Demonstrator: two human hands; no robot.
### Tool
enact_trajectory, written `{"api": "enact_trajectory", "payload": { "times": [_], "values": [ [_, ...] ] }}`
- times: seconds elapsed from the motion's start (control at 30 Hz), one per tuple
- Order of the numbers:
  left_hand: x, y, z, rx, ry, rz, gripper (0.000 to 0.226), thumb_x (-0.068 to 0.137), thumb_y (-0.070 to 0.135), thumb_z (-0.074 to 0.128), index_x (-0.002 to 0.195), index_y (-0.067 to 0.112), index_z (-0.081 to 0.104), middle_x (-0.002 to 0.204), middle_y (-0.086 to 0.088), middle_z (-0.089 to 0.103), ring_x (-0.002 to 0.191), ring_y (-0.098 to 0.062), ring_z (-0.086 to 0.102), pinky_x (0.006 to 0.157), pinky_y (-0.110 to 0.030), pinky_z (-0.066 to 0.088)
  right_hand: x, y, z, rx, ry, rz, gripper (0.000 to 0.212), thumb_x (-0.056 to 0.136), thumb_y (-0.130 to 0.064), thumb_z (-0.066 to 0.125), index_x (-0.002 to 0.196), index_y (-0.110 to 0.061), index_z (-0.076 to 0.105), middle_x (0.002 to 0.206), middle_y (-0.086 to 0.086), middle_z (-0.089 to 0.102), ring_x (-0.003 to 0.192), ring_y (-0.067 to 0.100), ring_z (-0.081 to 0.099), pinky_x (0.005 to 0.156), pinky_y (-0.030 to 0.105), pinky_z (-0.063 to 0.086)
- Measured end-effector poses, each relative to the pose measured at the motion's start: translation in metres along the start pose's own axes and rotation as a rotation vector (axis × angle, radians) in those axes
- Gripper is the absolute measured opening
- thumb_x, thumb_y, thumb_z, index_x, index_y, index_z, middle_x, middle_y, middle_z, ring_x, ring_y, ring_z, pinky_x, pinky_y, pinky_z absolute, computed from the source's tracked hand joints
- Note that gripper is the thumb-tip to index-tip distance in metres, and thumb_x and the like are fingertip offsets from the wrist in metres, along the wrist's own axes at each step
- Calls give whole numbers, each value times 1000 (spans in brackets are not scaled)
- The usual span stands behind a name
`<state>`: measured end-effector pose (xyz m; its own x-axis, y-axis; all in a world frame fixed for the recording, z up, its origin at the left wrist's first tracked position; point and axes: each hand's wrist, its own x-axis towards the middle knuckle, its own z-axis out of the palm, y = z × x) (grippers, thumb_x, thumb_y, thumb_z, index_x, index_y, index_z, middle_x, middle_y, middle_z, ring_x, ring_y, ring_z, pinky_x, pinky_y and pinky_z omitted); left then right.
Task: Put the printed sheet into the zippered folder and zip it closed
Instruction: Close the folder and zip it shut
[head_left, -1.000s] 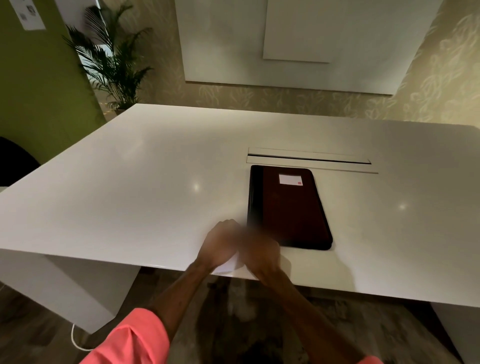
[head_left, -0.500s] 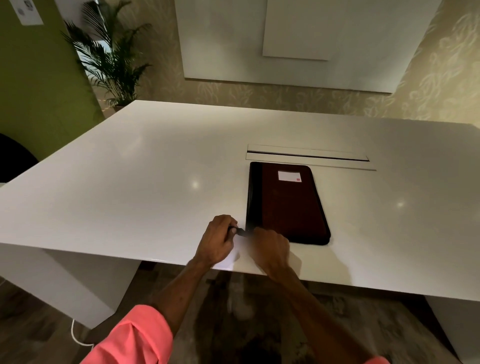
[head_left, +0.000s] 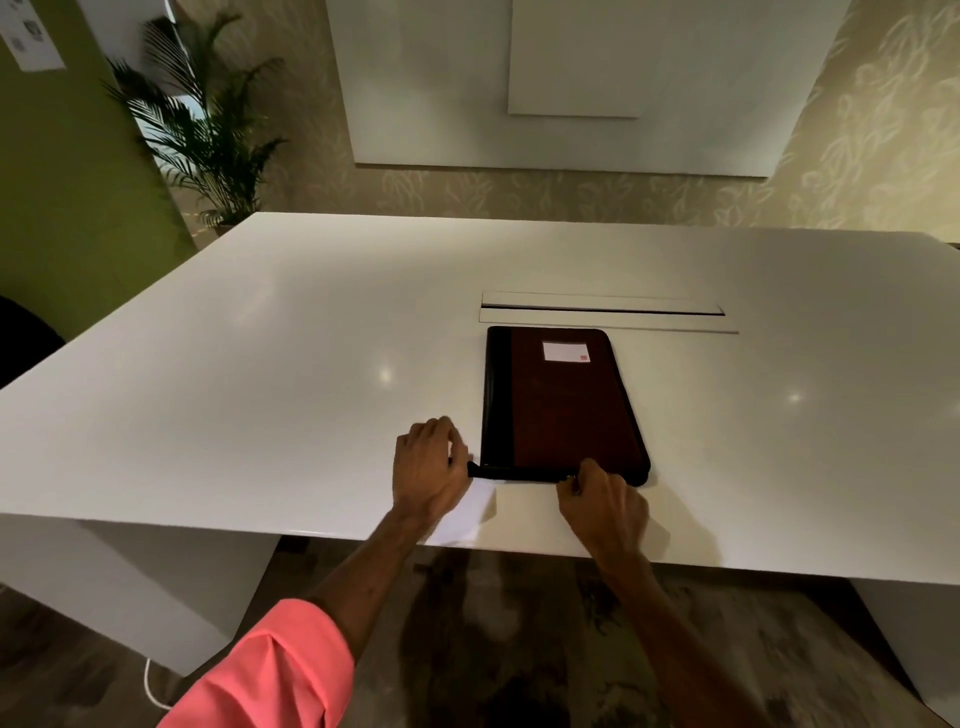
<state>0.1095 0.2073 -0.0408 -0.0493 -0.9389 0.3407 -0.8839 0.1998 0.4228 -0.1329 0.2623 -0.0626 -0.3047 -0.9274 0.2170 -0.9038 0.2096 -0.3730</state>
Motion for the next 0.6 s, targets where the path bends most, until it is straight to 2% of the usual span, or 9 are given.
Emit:
{"api": "enact_trajectory", "payload": {
  "times": [0.1,0.2,0.3,0.37,0.43,0.5,0.6],
  "values": [
    [22,23,1,-22,37,69,20,103,17,52,117,17,66,116,0,71,112,-20,64,100,-36,50,-6,-2,5,-3,-4,2,21,101,-35,61,86,-21,59,61,-8,55,51,11,53,54,28,50],
    [42,56,12,12,-55,174,30,107,22,50,135,19,60,137,-2,65,132,-20,59,114,-37,47,-7,0,6,-6,-9,-7,16,102,-34,61,91,-21,63,67,-7,60,56,11,54,57,26,44],
    [50,87,32,18,-179,186,41,110,29,49,150,19,49,154,-5,53,153,-24,45,128,-40,38,-7,2,4,-6,5,-62,10,99,-29,65,93,-23,70,80,-5,69,61,13,61,59,24,40],
    [52,102,44,-6,-255,131,48,113,32,46,158,17,41,166,-9,43,165,-28,29,135,-45,27,-5,3,0,-28,4,-95,10,95,-26,68,85,-23,69,80,-7,66,56,10,52,52,20,33],
    [51,110,55,11,-327,98,57,116,36,38,168,15,29,177,-9,27,170,-27,13,138,-49,16,-2,3,-4,-60,-3,-121,14,91,-28,69,78,-24,65,76,-7,62,53,8,43,48,16,17],
    [49,111,65,56,-383,98,61,118,39,29,174,17,16,182,-7,11,172,-25,2,140,-49,7,-1,4,-6,-71,-12,-140,15,89,-28,70,76,-24,64,74,-7,63,51,8,45,48,15,10],
    [44,106,74,121,-391,103,63,118,43,20,175,20,8,184,-6,1,172,-23,-4,140,-47,2,-1,10,-7,-59,0,-154,14,82,-25,74,73,-24,64,70,-7,63,48,9,50,47,16,14]
  ]
}}
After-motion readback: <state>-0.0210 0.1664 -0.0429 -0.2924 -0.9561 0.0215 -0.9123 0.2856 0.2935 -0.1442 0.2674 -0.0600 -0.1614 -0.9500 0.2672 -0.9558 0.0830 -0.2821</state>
